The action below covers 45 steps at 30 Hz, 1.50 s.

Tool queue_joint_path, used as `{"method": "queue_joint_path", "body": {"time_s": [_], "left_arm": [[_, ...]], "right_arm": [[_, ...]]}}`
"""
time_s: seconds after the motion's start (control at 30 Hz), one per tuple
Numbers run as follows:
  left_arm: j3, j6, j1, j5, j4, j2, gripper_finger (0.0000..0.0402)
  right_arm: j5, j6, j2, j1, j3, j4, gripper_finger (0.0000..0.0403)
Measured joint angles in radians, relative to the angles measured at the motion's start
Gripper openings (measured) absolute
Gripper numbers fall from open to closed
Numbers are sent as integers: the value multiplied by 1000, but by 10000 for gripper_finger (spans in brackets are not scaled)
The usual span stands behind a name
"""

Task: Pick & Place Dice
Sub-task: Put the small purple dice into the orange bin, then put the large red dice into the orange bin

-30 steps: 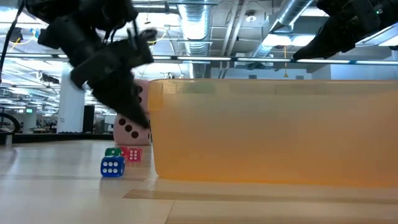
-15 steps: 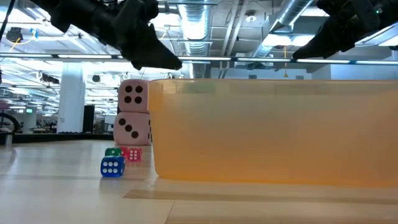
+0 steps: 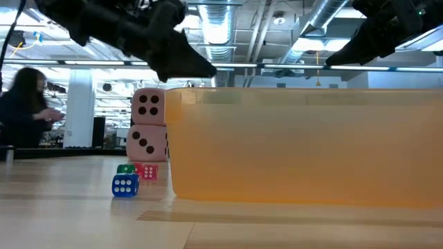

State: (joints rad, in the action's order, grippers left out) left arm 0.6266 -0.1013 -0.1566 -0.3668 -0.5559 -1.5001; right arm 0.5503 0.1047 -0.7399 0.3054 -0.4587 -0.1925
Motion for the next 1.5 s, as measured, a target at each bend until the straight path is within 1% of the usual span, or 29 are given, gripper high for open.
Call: {"method": "queue_joint_path", "body": {"time_s": [0.13,0.23,0.33,0.57,0.73,0.83,1.0,1.1,1.37,1.5], "left_arm": [[0,0,0,0,-83,-76,47],[4,-7,0,0,-117,-104,48],[21,-10,0,5,-113,-123,48],[76,-10,0,78,-112,-214,49],[100,-11,0,88,-113,-283,49],[107,-15,0,89,-112,-298,49],[108,-15,0,87,-119,-288,50],[108,-11,0,87,-117,-287,63],[108,-10,0,87,-112,-287,123],[108,-9,2,87,-112,-287,136]], "right_arm": [[0,0,0,0,0,-1,0],[0,0,0,0,0,-1,0],[0,-3,0,0,0,0,0],[0,-3,0,0,0,7,0],[0,-3,0,0,0,5,0],[0,-3,0,0,0,5,0],[0,-3,0,0,0,3,0],[0,-3,0,0,0,2,0],[0,-2,0,0,0,-1,0],[0,-3,0,0,0,-1,0]]}}
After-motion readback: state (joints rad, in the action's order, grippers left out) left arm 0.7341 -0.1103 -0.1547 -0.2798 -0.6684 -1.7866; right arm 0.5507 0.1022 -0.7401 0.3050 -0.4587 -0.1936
